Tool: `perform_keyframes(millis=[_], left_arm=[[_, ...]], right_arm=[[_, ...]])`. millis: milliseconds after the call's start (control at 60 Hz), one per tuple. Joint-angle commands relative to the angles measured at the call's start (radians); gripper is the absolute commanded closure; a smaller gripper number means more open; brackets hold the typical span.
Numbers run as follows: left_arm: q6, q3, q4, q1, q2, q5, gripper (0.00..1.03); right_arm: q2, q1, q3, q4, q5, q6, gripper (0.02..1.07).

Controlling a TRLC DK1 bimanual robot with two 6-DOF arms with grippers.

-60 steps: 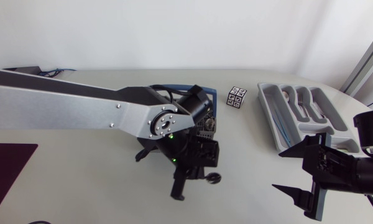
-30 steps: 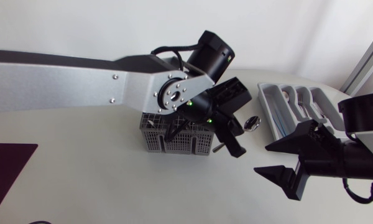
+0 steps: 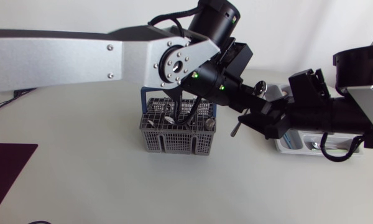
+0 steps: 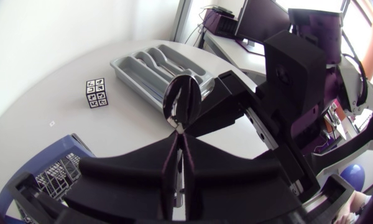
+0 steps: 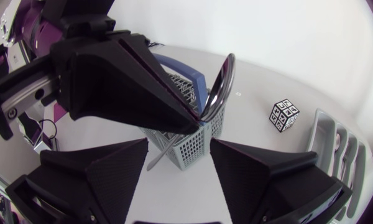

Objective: Transfer all utensils from the basket to the drawer tray.

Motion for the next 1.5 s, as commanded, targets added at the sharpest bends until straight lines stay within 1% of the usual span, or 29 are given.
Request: perform_keyframes(millis=[0,67,100,183,217,283,433,517,550,583,600,650,667,683,700,717,750,800,817,1000,1100,1183,1217,1250,1300,1367,1417,1483], left_arm=[[-0.078,0.011,0.042,0.005,0.014,-0.01,1.0],[-0.11,-0.015,0.097,0.007,-0.006,-0.018,1.0],[-0.114,-0.042,0.157,0.007,-0.025,-0.033,1.0],[-0.127,-0.078,0.237,0.007,-0.052,-0.066,1.0],[-0.13,-0.081,0.249,0.007,-0.055,-0.066,1.0],[-0.13,-0.081,0.253,0.008,-0.053,-0.073,1.0],[-0.13,-0.127,0.309,0.004,-0.076,-0.073,0.99],[-0.13,-0.14,0.315,0.004,-0.079,-0.078,0.92],[-0.128,-0.145,0.318,0.005,-0.081,-0.084,0.91],[-0.128,-0.15,0.319,0.007,-0.082,-0.089,0.86],[-0.128,-0.151,0.321,0.007,-0.084,-0.09,0.85],[-0.127,-0.162,0.335,0.01,-0.094,-0.096,0.68],[-0.127,-0.163,0.339,0.013,-0.099,-0.096,0.6],[-0.125,-0.165,0.342,0.013,-0.102,-0.098,0.55],[-0.125,-0.167,0.345,0.014,-0.108,-0.101,0.47],[-0.125,-0.167,0.347,0.014,-0.111,-0.105,0.42],[-0.122,-0.165,0.358,0.016,-0.118,-0.116,0.29],[-0.121,-0.165,0.373,0.021,-0.127,-0.124,0.14],[-0.119,-0.163,0.375,0.021,-0.128,-0.13,0.12],[-0.125,-0.157,0.379,0.059,-0.159,-0.158,0.11],[-0.104,-0.163,0.353,0.082,-0.188,-0.173,0.11],[-0.072,-0.179,0.333,0.102,-0.216,-0.199,0.11],[-0.045,-0.179,0.289,0.117,-0.225,-0.205,0.11],[-0.019,-0.187,0.273,0.128,-0.233,-0.217,0.11],[0.045,-0.213,0.267,0.142,-0.246,-0.285,0.11],[0.108,-0.24,0.235,0.157,-0.266,-0.32,0.11],[0.134,-0.28,0.233,0.171,-0.295,-0.322,0.11],[0.177,-0.331,0.235,0.189,-0.328,-0.323,0.11]], right_arm=[[0.033,-0.009,0.036,0.019,-0.018,0.06,0.46],[0.062,-0.022,0.056,0.02,-0.034,0.068,0.54],[0.076,-0.031,0.067,0.019,-0.049,0.072,0.58],[0.102,-0.035,0.084,0.017,-0.07,0.083,0.64],[0.106,-0.034,0.087,0.02,-0.07,0.083,0.69],[0.114,-0.035,0.09,0.028,-0.07,0.086,0.84],[0.146,-0.04,0.093,0.056,-0.081,0.092,1.02],[0.16,-0.041,0.09,0.063,-0.086,0.086,1.02],[0.16,-0.041,0.087,0.065,-0.087,0.08,1.02],[0.16,-0.038,0.084,0.063,-0.086,0.072,1.02],[0.16,-0.037,0.084,0.062,-0.086,0.071,1.02],[0.16,-0.034,0.079,0.051,-0.087,0.054,1.02],[0.16,-0.032,0.079,0.045,-0.087,0.048,1.02],[0.16,-0.032,0.078,0.037,-0.087,0.039,1.02],[0.16,-0.031,0.076,0.031,-0.087,0.029,1.02],[0.162,-0.031,0.076,0.023,-0.087,0.022,1.02],[0.162,-0.031,0.075,0.006,-0.087,0.002,1.02],[0.166,-0.031,0.073,-0.017,-0.09,-0.023,1.02],[0.168,-0.032,0.073,-0.029,-0.092,-0.035,1.02],[0.171,-0.064,0.058,-0.152,-0.096,-0.175,1.02],[0.171,-0.123,0.064,-0.26,-0.093,-0.305,1.02],[0.182,-0.199,0.076,-0.363,-0.093,-0.457,1.02],[0.192,-0.247,0.084,-0.4,-0.087,-0.53,1.02],[0.209,-0.287,0.095,-0.438,-0.076,-0.607,1.02],[0.246,-0.371,0.122,-0.509,-0.063,-0.756,1.02],[0.289,-0.448,0.151,-0.552,-0.018,-0.892,1.02],[0.32,-0.514,0.182,-0.569,0.0,-0.968,1.02],[0.359,-0.574,0.211,-0.558,0.069,-1.067,1.02]])
